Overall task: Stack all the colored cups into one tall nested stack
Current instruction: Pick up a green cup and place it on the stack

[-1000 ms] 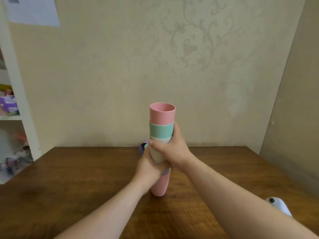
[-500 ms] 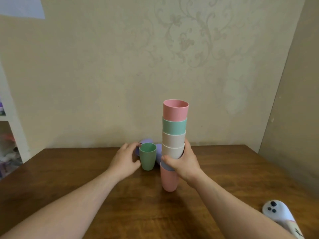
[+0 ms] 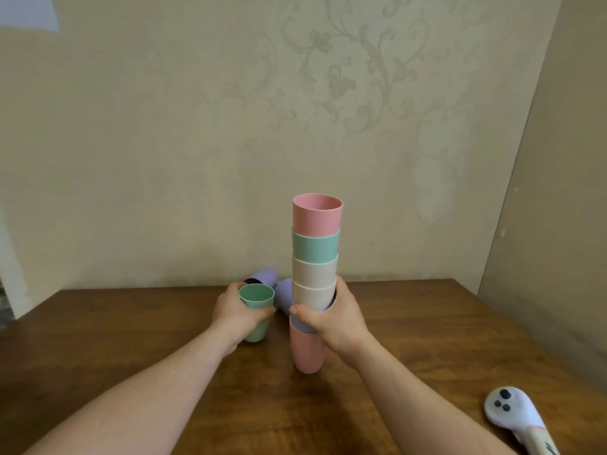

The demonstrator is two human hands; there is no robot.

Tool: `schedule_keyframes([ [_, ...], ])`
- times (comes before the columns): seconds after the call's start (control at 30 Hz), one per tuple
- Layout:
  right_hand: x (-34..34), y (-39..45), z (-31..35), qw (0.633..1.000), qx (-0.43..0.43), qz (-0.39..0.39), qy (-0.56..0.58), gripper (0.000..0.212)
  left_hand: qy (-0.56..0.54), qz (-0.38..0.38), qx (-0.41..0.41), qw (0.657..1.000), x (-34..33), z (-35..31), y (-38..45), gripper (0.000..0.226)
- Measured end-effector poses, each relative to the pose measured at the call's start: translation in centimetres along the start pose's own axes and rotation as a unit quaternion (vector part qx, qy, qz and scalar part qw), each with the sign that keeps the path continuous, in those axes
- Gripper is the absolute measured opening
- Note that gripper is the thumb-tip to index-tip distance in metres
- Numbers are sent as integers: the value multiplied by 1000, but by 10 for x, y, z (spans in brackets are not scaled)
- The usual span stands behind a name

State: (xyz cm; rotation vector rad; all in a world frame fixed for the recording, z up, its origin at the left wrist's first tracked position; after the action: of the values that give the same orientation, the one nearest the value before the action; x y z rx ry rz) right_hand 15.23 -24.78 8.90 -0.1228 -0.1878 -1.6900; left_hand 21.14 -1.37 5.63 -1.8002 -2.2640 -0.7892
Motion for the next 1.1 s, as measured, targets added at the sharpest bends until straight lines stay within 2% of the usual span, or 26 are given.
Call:
schedule_keyframes([
  [0.07, 0, -1, 1, 1000, 0, -2, 0, 69, -9, -5, -9, 1000, 12, 7, -7, 82],
  [0.23, -1, -7, 2, 1000, -2, -2, 0, 70, -63, 8, 19, 998, 27, 35, -36, 83],
  [0.3, -3, -11, 1, 1000, 1, -4, -3, 69, -74, 16, 34, 997, 29, 38, -46, 80],
  [0.37, -4, -15, 1, 1000, 2, -6, -4, 68, -127, -8, 47, 991, 39, 27, -45, 67],
  [0.43, -5, -19, 1, 1000, 4, -7, -5, 67, -218, -48, 33, 974, 57, -6, -33, 54],
  [0.53, -6, -25, 5, 1000, 6, -4, 0, 64, -315, -82, -58, 944, 92, -97, -11, 47],
  [0.63, -7, -30, 8, 1000, 4, 2, 2, 65, -369, -81, -170, 910, 119, -201, -7, 39],
  [0.7, -8, -32, 9, 1000, 3, 1, 1, 65, -367, -69, -226, 900, 123, -252, -10, 43],
  [0.8, -7, -33, 9, 1000, 3, -5, 4, 62, -299, -19, -264, 917, 106, -294, -15, 55],
  [0.87, -7, -33, 9, 1000, 0, -3, 3, 64, -238, 29, -257, 936, 82, -294, -17, 49],
  [0.93, -8, -33, 8, 1000, -2, -5, 1, 66, -193, 46, -232, 952, 61, -274, -17, 53],
  [1.0, -8, -31, 7, 1000, -1, -8, -2, 67, -195, 52, -195, 960, 48, -251, -17, 63],
  [1.1, -9, -31, 8, 1000, 3, -2, -6, 70, -255, 74, -146, 953, 37, -232, -18, 67],
])
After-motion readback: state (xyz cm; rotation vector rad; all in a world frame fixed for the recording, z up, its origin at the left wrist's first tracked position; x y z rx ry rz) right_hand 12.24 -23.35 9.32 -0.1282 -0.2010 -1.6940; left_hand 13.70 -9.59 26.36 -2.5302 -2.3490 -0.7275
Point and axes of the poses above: each hand's wrist, its own y-axis towards the middle knuckle, its own x-axis out of the back of the hand, z = x × y, the point moved 7 cm from there along y, towards the middle knuckle, and after that the axes turned 13 degrees about -x, right-handed, at the moved point
